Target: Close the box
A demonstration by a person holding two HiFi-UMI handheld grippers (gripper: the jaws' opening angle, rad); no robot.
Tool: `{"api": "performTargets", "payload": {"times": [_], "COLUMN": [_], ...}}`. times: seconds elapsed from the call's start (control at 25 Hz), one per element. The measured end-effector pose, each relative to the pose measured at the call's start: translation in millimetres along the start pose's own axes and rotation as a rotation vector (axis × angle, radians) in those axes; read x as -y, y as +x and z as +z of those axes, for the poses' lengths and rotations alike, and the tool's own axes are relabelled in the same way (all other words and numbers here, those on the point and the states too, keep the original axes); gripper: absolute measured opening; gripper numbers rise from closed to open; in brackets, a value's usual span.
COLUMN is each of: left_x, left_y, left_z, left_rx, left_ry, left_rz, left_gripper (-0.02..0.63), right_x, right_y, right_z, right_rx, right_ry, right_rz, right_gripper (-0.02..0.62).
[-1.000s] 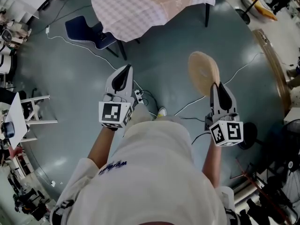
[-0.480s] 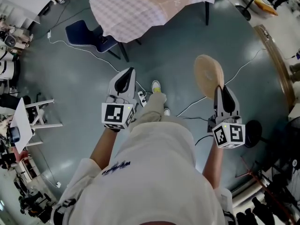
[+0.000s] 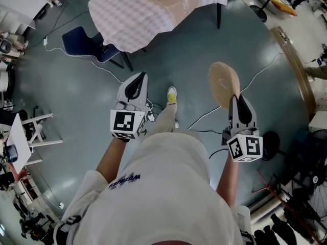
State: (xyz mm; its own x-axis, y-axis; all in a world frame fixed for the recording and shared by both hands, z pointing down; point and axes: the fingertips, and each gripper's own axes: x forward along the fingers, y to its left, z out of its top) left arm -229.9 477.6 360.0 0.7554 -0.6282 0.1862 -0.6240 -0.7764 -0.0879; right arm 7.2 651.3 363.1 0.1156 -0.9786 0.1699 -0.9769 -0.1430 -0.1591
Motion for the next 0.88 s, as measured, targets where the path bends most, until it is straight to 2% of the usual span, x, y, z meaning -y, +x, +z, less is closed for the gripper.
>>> {"api": "performTargets", "payload": {"times": [0.48, 0.88], "left_x": [-47.6, -84.5], "left_y": [71.0, 143.5], "left_z": [10.2, 15.1], "left_rx": [-0.019, -0.022], "left_ry": [-0.017, -0.042], "left_rz": [0.024, 0.014], "left_gripper": [0.002, 0.002], "right_x": [12.5, 19.1], "right_y": [85.0, 159.6], "right_z": [22.5, 43.7], "right_rx": [-0.030, -0.047], "right_ry": [-0.024, -0.047], "right_rz": [0.021, 0.036], "right_gripper": [0.066, 0.066]}}
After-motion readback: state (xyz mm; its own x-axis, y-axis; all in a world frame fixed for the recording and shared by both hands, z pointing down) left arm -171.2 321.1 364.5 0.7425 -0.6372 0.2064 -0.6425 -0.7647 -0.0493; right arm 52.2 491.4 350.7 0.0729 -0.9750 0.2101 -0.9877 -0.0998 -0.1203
